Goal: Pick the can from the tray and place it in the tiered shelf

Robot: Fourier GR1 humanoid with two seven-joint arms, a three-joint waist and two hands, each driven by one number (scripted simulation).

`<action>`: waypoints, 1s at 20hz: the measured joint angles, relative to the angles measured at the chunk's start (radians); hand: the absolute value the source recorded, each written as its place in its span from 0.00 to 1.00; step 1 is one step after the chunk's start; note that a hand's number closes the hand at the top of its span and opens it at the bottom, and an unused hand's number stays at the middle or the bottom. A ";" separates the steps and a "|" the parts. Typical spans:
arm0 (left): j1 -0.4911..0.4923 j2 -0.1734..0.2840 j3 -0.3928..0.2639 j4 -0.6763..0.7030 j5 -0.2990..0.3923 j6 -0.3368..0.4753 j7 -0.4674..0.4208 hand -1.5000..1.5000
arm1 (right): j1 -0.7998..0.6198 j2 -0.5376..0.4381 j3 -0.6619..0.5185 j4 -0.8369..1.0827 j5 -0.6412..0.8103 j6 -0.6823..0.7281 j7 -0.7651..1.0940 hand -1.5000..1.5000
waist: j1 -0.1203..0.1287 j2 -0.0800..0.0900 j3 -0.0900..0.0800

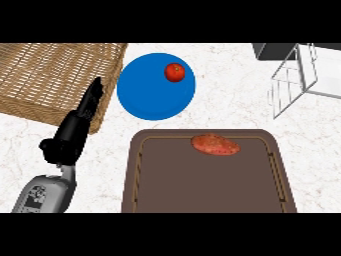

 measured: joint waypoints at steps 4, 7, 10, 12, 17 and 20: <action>-0.005 -0.009 -0.002 -0.001 -0.016 0.012 0.023 0.50 | -0.008 0.000 -0.021 -0.026 -0.075 0.021 -0.009 0.00 | -0.002 -0.001 -0.001; -0.004 -0.007 0.003 0.004 -0.011 -0.002 0.007 0.50 | -0.026 0.012 -0.011 -0.055 -0.110 0.042 0.006 0.00 | -0.002 -0.002 -0.001; -0.004 -0.005 0.007 -0.003 -0.010 -0.007 0.017 0.50 | -0.044 -0.006 -0.022 -0.062 -0.158 0.071 0.001 0.00 | 0.000 -0.001 -0.002; 0.000 -0.003 0.010 -0.009 -0.009 -0.010 0.018 0.50 | -0.053 -0.012 -0.036 -0.070 -0.184 0.067 0.003 0.00 | 0.001 0.000 -0.002; 0.000 0.001 0.022 -0.009 -0.008 -0.012 0.024 0.50 | -0.093 -0.033 -0.110 -0.146 -0.261 0.040 0.055 0.00 | -0.007 -0.001 -0.003; 0.006 0.003 0.026 -0.011 -0.008 -0.014 0.021 0.50 | -0.081 -0.075 -0.163 -0.196 -0.284 0.043 0.107 0.00 | -0.013 -0.003 -0.003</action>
